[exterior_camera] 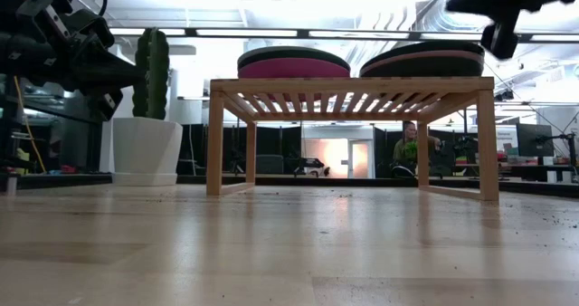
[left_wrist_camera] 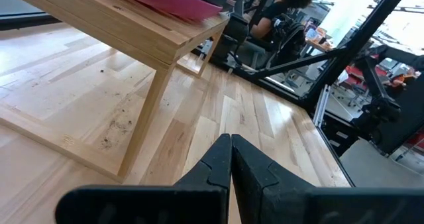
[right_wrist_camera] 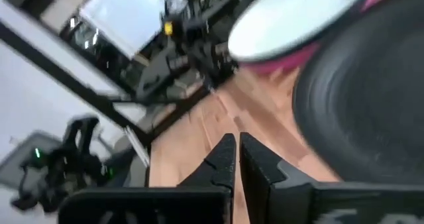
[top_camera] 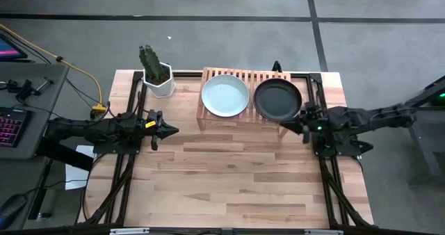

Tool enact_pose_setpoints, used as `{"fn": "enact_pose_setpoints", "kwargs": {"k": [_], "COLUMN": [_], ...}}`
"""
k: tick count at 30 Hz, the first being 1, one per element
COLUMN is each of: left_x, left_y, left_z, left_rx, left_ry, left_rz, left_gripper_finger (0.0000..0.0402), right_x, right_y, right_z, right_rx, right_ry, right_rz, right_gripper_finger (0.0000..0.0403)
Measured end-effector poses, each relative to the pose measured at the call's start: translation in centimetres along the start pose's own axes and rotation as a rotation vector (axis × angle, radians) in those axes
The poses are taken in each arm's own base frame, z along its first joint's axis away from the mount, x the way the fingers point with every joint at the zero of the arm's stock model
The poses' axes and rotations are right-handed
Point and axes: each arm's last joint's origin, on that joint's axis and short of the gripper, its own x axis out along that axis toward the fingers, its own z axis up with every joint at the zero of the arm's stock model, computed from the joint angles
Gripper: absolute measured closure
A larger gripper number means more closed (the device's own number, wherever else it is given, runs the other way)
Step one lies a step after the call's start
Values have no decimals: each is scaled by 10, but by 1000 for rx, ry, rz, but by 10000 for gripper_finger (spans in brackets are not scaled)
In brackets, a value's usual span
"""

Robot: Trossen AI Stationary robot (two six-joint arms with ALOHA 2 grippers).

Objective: Place and stack plates onto a shelf
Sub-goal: Return to Home Position

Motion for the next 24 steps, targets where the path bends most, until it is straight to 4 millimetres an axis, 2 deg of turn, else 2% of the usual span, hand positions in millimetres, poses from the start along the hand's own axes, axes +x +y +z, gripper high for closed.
{"fn": "enact_pose_setpoints", "kwargs": {"k": [3,6,11,16,24], "left_x": [0,0,0,0,0], "left_y": [0,0,0,0,0], "left_z": [0,0,0,0,0], "left_rx": [0,0,0,0,0], "left_ry": [0,0,0,0,1], "left_rz": [0,0,0,0,0], "left_gripper_finger": [401,401,401,401,401], "right_x": [9,10,-1,-13,-15], "right_y": [-10,-16,-15,-14,-33], "right_z": [-10,-9,2,3,-18], "right_rx": [-23,-54,-146,-212,-197], "right_ry": [39,10,-58,-85,-140], "right_rz": [14,3,90,177,215], "right_gripper_finger": [402,402,402,403,403]}}
